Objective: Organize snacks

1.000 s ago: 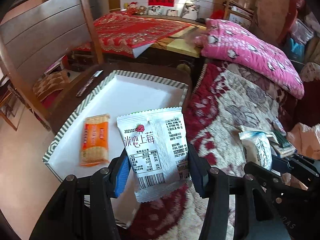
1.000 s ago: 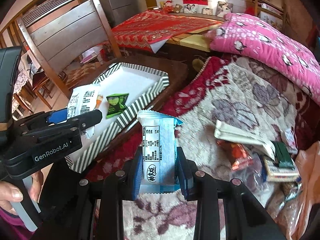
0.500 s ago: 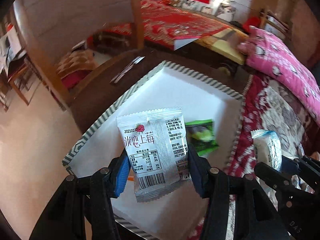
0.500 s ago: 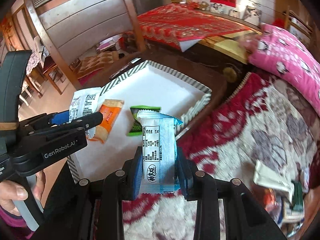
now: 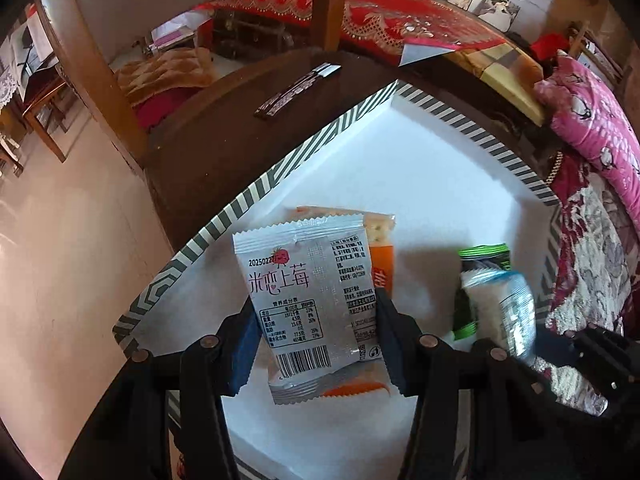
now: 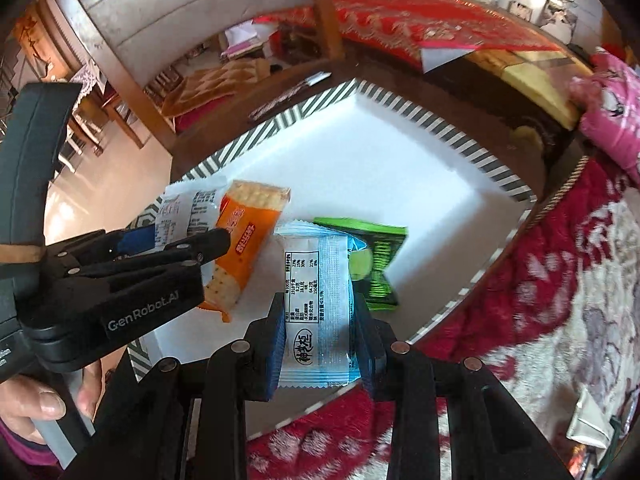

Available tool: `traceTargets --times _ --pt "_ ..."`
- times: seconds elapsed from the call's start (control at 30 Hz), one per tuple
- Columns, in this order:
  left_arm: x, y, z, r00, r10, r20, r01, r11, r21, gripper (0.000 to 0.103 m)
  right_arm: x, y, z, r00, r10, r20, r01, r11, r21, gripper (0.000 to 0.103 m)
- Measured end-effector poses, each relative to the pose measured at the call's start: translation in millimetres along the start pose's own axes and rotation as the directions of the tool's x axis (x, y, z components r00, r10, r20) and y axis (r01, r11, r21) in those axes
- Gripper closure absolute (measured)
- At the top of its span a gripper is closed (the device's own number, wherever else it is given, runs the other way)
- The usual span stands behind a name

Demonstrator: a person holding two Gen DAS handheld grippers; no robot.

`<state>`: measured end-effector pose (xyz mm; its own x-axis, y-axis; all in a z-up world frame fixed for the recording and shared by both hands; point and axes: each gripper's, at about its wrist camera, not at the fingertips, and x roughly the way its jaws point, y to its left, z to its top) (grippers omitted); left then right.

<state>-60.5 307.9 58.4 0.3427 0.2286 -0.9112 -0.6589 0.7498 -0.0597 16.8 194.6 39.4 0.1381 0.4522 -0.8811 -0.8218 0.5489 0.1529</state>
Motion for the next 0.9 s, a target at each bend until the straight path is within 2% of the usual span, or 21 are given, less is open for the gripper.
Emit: traceTargets --times 0.2,0.3,0.33,0.57,0.9 --pt "5 0 -1 1.000 0.003 -0.012 -0.003 1.000 -0.007 0.051 14 10 -5 1.000 0.001 -0.024 -0.002 1.000 -0.023 0.068" --pt "5 1 -2 1.000 0.003 -0.018 -0.003 1.000 -0.006 0.048 8 10 -9 1.000 0.002 -0.015 -0.002 1.000 -0.015 0.053" --pt "3 3 -2 1.000 0.000 -0.019 0.000 1.000 -0.009 0.043 4 8 -10 1.000 0.011 -0.007 -0.011 1.000 -0.004 0.048" --pt "-19 -4 -7 0.999 0.012 0.051 -0.012 1.000 0.018 0.028 -27 3 -21 0.998 0.025 0.062 -0.027 0.999 0.040 0.043" --pt "-58 -50 -25 0.990 -0.033 0.138 0.013 0.989 0.145 0.020 -75 -27 -55 0.990 0.000 0.141 -0.022 0.988 0.154 0.039"
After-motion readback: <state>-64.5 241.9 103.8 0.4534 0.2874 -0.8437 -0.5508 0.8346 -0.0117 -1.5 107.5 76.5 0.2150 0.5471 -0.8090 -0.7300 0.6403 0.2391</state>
